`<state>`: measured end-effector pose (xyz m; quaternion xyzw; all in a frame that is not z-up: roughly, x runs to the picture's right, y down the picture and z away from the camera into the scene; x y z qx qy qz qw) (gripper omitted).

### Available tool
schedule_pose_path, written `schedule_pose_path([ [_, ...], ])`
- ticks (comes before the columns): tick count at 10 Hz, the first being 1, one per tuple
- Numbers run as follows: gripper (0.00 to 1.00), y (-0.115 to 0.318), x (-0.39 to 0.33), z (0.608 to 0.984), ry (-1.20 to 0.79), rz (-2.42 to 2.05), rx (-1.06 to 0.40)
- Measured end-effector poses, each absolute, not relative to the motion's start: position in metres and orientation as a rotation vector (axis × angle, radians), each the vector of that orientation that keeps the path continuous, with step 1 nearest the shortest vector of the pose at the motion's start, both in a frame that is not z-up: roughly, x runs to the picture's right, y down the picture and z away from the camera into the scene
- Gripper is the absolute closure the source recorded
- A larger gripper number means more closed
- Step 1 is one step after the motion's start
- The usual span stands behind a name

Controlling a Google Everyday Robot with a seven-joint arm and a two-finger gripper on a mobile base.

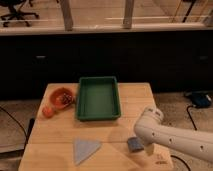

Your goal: Wipe tray with sponge

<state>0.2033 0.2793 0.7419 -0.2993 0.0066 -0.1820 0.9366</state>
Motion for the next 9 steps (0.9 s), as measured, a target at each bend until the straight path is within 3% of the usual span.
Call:
schedule_pose_path([
  [9,0.20,0.293,0.207,0.751,-0.013,-0.302,-0.652],
])
